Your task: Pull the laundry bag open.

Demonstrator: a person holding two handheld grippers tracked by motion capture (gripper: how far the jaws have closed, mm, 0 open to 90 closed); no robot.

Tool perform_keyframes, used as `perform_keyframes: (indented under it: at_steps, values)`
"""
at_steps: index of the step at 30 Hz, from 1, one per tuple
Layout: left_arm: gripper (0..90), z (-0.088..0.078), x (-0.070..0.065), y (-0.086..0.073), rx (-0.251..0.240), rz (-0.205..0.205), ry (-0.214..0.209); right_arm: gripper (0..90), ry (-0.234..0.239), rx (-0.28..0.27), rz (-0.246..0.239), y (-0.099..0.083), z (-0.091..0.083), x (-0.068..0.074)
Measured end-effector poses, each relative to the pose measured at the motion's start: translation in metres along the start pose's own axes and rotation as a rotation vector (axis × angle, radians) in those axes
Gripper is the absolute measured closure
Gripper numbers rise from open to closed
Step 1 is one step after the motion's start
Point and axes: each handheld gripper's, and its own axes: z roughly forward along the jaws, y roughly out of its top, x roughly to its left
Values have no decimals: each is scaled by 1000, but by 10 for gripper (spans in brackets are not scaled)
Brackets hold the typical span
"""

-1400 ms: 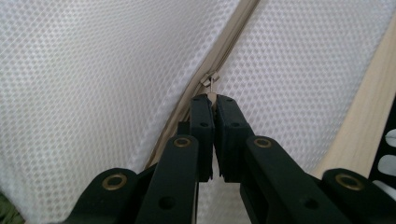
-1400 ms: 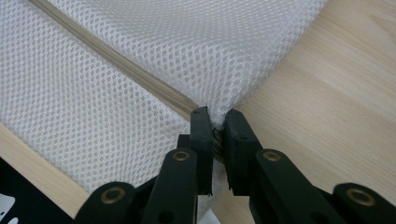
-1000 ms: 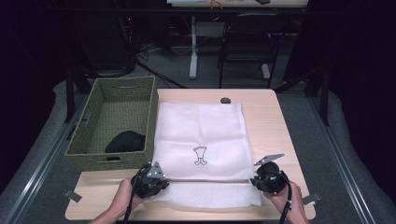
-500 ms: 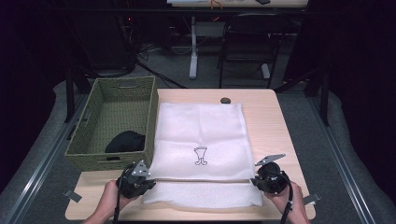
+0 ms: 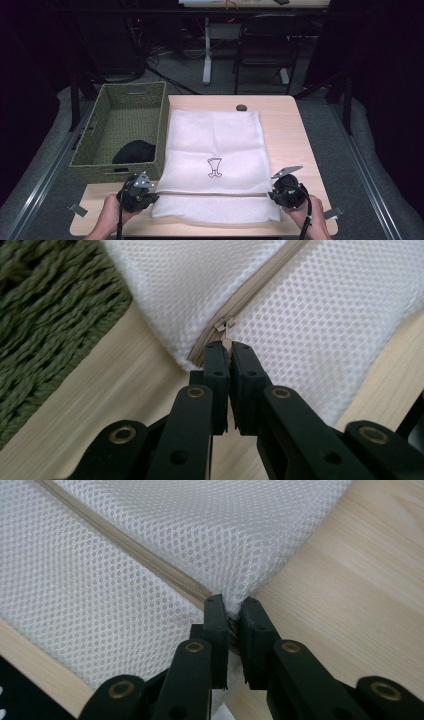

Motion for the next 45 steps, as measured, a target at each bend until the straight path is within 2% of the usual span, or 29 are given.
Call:
perform_keyframes:
  at_steps: [3,4,5,7,8,9,10,11,15,18,21,28,29,30,31,33,35,36,37,38,39,41,43,45]
  values:
    - [869,-3,4,-4,2,-23,-10,837,-5,6,4,0,1,0]
    - [869,-3,5,-5,8,-21,-10,837,7,9,13,0,2,1]
    - [869,-3,5,-5,20,-15,4,839,-6,20,4,1,4,2]
    - [869,-3,8,-6,29,-27,-6,840,-6,24,4,2,4,2]
    - [869,-3,8,-6,30,-21,2,841,9,27,14,2,6,2]
    - [869,-2,10,-6,28,-34,-15,841,7,34,8,2,7,2]
    - [869,-2,11,-6,37,-37,-12,841,7,34,8,2,7,2]
    - [869,-1,11,-5,42,-48,-22,839,19,30,25,1,7,1]
    - [868,-1,9,-2,60,-61,-22,834,13,36,1,3,8,1]
    - [857,1,7,0,62,-67,-29,788,-1,35,18,3,8,1]
    - [830,0,7,0,58,-61,-39,770,5,27,19,2,8,1]
    - [772,-1,2,3,40,-68,-106,613,2,36,16,1,5,2]
    - [740,0,1,4,34,-57,-117,543,24,22,24,0,2,3]
    - [715,0,1,4,34,-57,-117,543,24,22,24,0,2,3]
    - [715,1,0,6,33,-56,-128,507,14,11,14,0,1,3]
    - [666,3,-2,8,28,-45,-129,432,28,-11,9,0,-4,3]
    - [555,2,-3,10,12,-45,-135,346,41,-44,-5,1,-8,2]
    - [516,2,-3,10,12,-45,-135,346,41,-44,-5,1,-8,2]
    - [469,1,-3,10,5,-47,-137,282,53,-66,-29,1,-10,3]
    - [469,0,-3,10,5,-46,-132,282,53,-66,-29,1,-10,3]
    - [408,-3,-2,9,-19,-58,-143,240,63,-94,-51,1,-13,5]
    - [387,-7,-1,9,-35,-59,-136,209,67,-100,-60,2,-14,6]
    - [322,-12,0,8,-66,-67,-150,176,81,-128,-75,4,-15,8]
    - [226,-17,0,7,-84,-67,-132,143,84,-147,-102,7,-17,13]
